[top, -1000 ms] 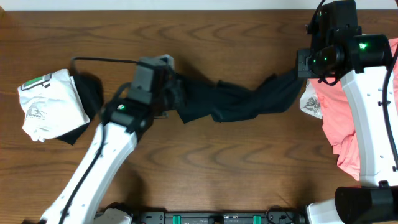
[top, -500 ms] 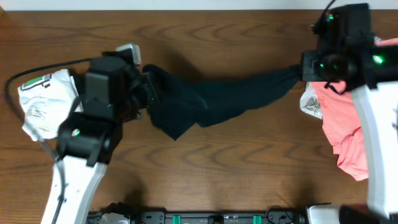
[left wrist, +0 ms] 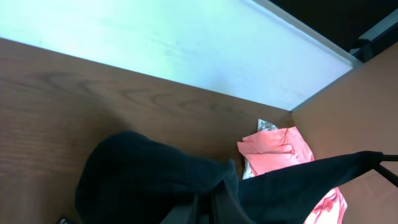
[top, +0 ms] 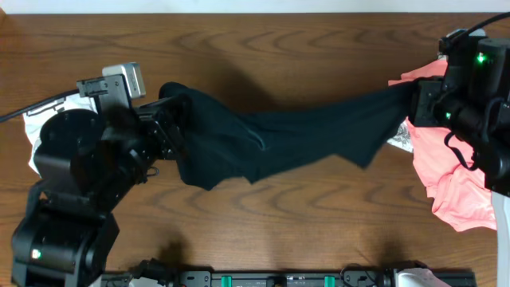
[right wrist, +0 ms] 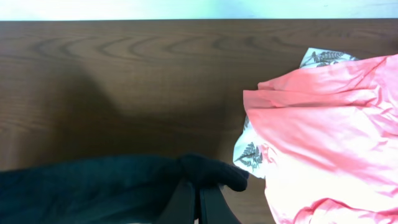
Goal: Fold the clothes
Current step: 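Lift the black garment with both grippers and stretch it apart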
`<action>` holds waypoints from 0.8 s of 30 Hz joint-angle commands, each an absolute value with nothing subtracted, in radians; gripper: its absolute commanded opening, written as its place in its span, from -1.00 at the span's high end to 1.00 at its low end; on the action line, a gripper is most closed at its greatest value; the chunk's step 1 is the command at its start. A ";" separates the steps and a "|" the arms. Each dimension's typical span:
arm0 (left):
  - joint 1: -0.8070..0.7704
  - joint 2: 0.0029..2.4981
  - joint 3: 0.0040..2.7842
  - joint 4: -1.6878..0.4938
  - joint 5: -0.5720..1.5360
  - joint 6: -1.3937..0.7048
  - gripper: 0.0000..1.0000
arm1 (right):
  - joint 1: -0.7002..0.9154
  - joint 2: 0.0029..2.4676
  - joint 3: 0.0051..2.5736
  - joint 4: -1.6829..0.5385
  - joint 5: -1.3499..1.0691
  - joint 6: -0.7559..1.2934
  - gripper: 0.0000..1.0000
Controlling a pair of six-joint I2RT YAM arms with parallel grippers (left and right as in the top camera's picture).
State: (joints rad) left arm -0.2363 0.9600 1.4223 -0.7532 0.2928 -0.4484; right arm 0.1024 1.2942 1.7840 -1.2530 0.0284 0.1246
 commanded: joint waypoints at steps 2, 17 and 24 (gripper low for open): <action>-0.232 1.065 1.436 -0.743 0.295 -0.445 0.88 | 0.093 1.375 1.786 -1.227 0.025 0.118 0.98; -0.085 1.505 1.483 -0.381 0.432 -0.439 0.89 | 0.092 1.762 1.793 -0.861 0.010 0.088 0.98; 0.022 1.507 1.582 -0.395 0.548 -0.438 0.88 | 0.091 1.758 1.921 -0.901 0.011 0.088 0.98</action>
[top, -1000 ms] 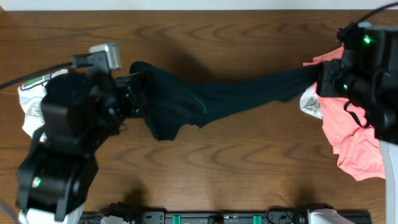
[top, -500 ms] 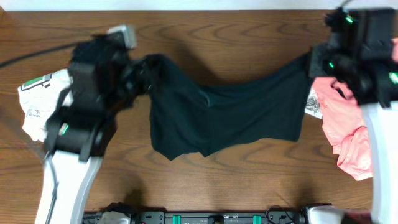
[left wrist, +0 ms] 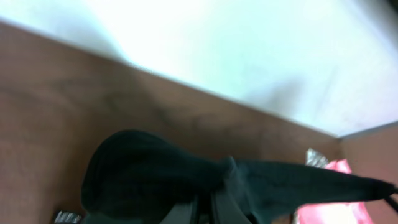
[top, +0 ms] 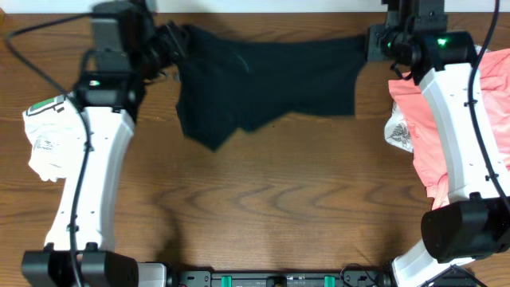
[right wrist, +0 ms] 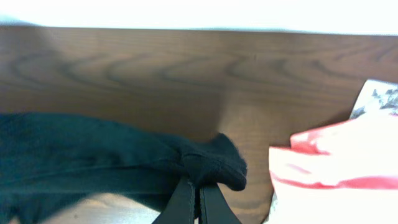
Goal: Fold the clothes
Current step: 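Lift the black garment with both grippers and stretch it apart, then lower the stretched black garment flat onto the table center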
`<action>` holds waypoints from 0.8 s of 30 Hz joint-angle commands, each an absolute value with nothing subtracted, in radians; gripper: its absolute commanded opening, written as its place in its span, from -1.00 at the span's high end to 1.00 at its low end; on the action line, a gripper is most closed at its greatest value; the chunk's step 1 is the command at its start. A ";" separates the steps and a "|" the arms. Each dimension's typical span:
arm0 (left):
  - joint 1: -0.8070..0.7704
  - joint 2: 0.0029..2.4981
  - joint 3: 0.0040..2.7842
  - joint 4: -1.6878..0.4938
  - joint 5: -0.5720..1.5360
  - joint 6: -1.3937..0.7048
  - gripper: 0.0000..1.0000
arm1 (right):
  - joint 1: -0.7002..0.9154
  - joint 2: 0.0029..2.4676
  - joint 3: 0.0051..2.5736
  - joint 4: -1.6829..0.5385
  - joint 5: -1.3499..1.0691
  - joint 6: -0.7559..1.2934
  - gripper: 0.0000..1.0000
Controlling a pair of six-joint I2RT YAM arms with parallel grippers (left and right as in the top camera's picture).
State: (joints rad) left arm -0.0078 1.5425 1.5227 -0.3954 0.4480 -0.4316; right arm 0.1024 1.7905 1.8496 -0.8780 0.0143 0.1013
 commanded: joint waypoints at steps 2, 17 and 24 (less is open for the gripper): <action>0.031 1.506 1.583 -0.424 0.599 -0.438 0.89 | 0.091 1.758 1.942 -0.953 0.011 0.088 0.98; 0.027 1.509 1.508 -1.189 0.595 -0.241 0.88 | 0.091 1.759 1.902 -1.590 0.011 0.088 0.97; 0.027 1.509 1.398 -1.252 0.551 -0.210 0.88 | 0.093 1.759 1.783 -1.678 0.010 0.100 0.97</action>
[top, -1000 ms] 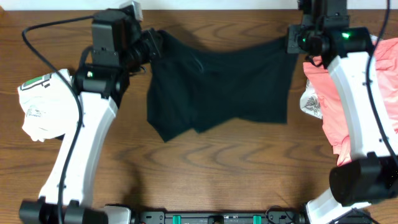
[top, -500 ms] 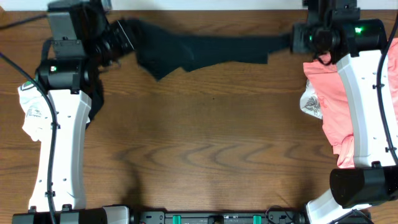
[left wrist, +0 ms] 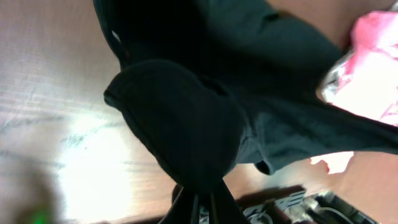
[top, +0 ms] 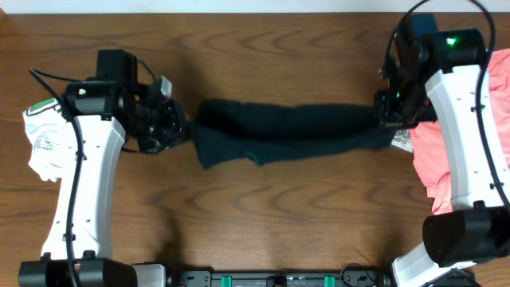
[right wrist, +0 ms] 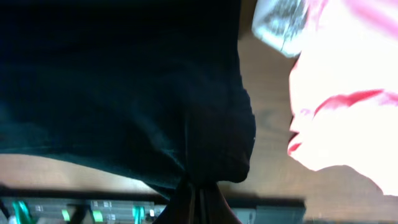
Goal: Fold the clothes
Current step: 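Lower the stretched black garment flat onto the table center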
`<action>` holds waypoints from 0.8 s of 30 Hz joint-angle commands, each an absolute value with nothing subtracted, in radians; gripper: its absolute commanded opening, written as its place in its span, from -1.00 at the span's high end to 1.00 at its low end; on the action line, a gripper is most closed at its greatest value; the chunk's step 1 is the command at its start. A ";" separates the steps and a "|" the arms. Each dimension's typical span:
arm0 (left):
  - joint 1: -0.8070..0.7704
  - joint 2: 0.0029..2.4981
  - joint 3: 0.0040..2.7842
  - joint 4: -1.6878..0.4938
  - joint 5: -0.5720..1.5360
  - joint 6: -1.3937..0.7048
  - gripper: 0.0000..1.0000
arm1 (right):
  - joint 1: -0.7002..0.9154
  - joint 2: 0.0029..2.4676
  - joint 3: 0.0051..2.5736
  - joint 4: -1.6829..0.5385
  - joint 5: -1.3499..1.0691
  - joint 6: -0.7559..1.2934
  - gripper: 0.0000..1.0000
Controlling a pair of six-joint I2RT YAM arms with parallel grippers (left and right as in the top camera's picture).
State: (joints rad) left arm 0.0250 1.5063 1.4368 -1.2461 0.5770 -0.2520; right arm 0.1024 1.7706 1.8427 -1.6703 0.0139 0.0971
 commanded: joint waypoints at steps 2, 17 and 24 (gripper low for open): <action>0.027 1.509 1.357 -1.252 0.549 -0.210 0.88 | 0.093 1.759 1.713 -1.675 0.008 0.100 0.97; 0.027 1.509 1.214 -1.222 0.508 -0.203 0.88 | 0.093 1.759 1.333 -1.481 -0.062 0.099 0.97; 0.027 1.509 1.214 -1.106 0.465 -0.223 0.88 | 0.093 1.759 1.333 -1.331 -0.061 0.100 0.97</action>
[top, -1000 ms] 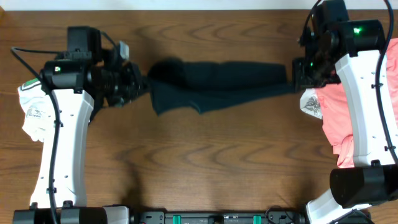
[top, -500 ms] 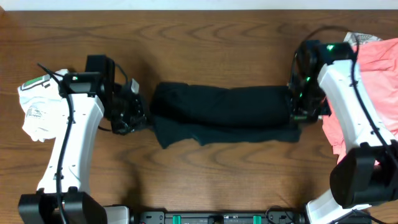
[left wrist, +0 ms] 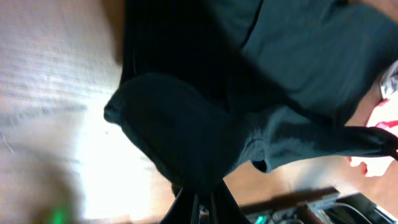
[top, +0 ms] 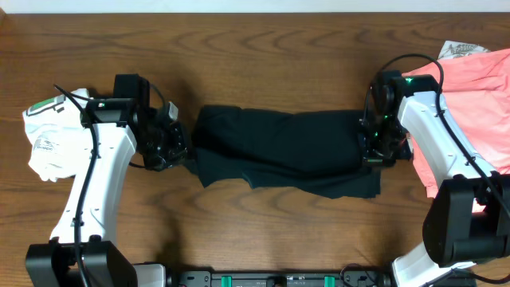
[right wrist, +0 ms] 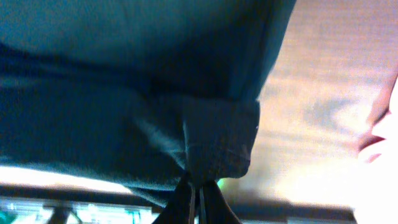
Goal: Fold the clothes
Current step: 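Lower the stretched black garment flat onto the table center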
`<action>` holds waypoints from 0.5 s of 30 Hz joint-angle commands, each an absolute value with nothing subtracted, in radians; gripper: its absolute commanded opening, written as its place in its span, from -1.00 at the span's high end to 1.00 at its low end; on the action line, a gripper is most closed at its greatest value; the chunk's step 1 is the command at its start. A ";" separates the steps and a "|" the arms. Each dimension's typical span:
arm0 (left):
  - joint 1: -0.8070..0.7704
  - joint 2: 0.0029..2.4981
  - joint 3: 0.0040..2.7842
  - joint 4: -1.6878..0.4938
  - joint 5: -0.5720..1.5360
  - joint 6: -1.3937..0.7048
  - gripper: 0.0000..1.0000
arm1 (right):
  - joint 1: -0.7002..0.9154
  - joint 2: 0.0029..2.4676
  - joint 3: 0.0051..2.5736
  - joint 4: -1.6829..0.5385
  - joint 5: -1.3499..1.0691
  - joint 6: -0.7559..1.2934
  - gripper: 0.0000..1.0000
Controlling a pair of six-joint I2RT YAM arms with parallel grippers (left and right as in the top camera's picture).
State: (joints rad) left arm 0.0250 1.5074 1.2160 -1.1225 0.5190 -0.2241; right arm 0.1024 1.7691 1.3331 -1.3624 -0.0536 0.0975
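A dark green-black garment [top: 279, 147] lies stretched across the middle of the table, flat and roughly rectangular, with a lower flap at its front right. My left gripper [top: 182, 153] is shut on its left end, seen bunched in the left wrist view as garment [left wrist: 180, 143] above the left gripper [left wrist: 200, 202]. My right gripper [top: 374, 155] is shut on the right end; the right wrist view shows that cloth [right wrist: 211, 143] pinched at the right gripper [right wrist: 197, 193].
A pink garment [top: 478, 88] with a patterned piece under it lies at the right edge. A white garment with a green label [top: 48, 131] lies at the left edge. A black rail with green parts runs along the front edge [top: 279, 279].
Both grippers have come lower and slightly inward. The dark garment, then a narrow sagging band between them, now lies spread wider on the table, doubled over itself.
The dark garment first hung stretched between both shut grippers over the table's middle. Then it was held spread at the far edge. After that it was a narrow band at mid-table, and now it rests flat and folded, both ends still gripped.
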 commanded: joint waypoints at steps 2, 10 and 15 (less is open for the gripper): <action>0.027 1.509 1.214 -1.100 0.412 -0.258 0.88 | 0.093 1.759 1.332 -1.293 -0.061 0.101 0.97; 0.027 1.510 1.185 -1.063 0.380 -0.268 0.87 | 0.093 1.761 1.331 -1.256 -0.060 0.119 0.97; 0.027 1.526 1.167 -1.039 0.380 -0.271 0.87 | 0.093 1.761 1.331 -1.247 -0.060 0.119 0.97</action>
